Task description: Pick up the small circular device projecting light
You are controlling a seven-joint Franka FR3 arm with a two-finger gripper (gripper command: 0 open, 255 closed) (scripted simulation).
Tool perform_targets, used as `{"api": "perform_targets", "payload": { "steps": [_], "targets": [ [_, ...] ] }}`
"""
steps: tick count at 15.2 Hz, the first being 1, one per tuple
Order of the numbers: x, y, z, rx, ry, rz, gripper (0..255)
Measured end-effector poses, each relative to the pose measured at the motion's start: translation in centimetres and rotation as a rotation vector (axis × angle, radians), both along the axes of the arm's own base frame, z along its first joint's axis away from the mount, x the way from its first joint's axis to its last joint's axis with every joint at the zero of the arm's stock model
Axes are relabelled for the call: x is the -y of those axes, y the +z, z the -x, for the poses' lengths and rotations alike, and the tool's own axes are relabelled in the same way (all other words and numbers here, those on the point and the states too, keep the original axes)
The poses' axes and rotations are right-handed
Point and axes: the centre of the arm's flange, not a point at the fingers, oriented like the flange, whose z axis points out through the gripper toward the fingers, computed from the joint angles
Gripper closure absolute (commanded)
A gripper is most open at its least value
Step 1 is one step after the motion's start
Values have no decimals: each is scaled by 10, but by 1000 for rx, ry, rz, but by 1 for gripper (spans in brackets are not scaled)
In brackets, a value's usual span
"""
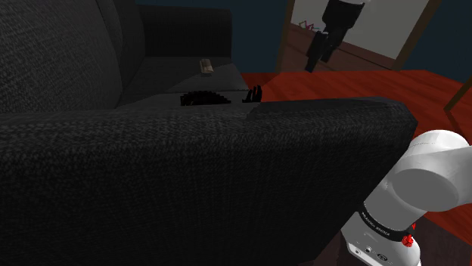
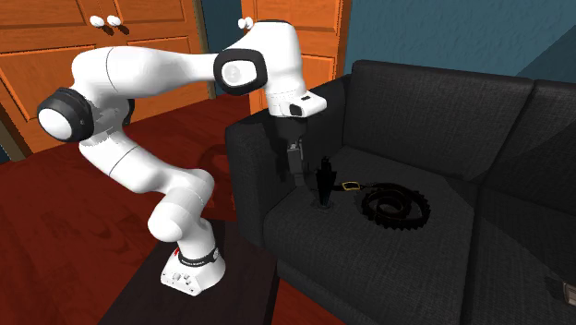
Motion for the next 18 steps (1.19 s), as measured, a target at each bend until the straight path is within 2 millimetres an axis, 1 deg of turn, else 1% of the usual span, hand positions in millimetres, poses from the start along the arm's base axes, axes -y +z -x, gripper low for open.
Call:
{"api": "perform_targets", "payload": {
  "steps": [1, 3, 5, 7, 10, 13, 15, 18],
  "targets": [
    [0, 0, 0, 0, 0, 0, 0],
    [-12, -2, -14, -43, -22, -13, 0],
    [-30, -5, -38, -108, -55, -34, 0],
    [-46, -13, -58, -179, -91, -56, 0],
    [-79, -21, -93, -287, -146, -90, 0],
    [-106, -35, -127, -397, -202, -125, 0],
    [-118, -47, -149, -464, -237, -146, 0],
    [-125, -64, -158, -493, -252, -154, 0]
  ]
}}
